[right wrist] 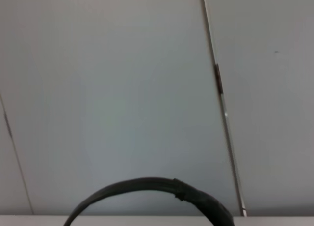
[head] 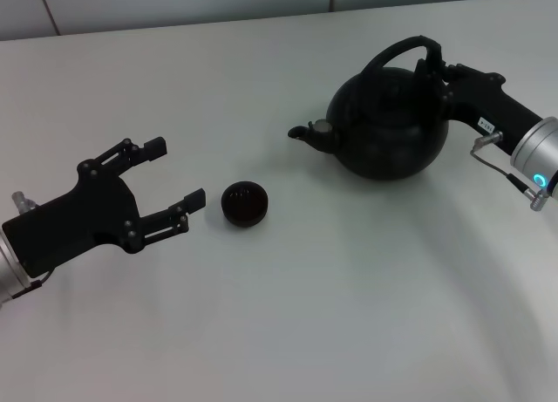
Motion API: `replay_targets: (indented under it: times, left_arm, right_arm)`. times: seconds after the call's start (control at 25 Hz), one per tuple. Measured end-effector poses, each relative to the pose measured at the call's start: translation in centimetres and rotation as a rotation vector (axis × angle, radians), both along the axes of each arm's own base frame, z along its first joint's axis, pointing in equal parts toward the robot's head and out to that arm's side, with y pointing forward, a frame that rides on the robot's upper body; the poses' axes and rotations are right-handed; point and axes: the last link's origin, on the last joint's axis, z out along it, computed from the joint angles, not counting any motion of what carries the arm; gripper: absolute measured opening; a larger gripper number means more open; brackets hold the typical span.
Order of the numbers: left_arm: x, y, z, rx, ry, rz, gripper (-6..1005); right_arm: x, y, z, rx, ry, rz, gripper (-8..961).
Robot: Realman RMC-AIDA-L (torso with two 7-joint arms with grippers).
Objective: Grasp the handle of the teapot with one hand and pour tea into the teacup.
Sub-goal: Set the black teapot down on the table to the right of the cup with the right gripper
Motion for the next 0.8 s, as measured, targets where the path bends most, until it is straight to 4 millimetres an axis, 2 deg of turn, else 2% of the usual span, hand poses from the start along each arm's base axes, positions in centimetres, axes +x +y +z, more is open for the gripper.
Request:
replay_targets:
  times: [0.6, 0.68, 0.8]
  left_arm:
    - [-0.11, -0.10, 0.01, 0.001, 0.001, 0.003, 858]
    - [-0.11, -0.10, 0.01, 0.001, 0.001, 0.003, 858]
    - [-0.05, -0.03, 0.00, 0.001, 0.001, 0.001, 859]
  right_arm:
    - [0.12, 0.14, 0.08, 0.003, -0.010, -0.008, 120]
    - [0.01, 0.03, 0.27, 0.014, -0.002, 0.003, 136]
    - [-0.02, 0.00, 0.31, 0.016, -0.001, 0.007, 237]
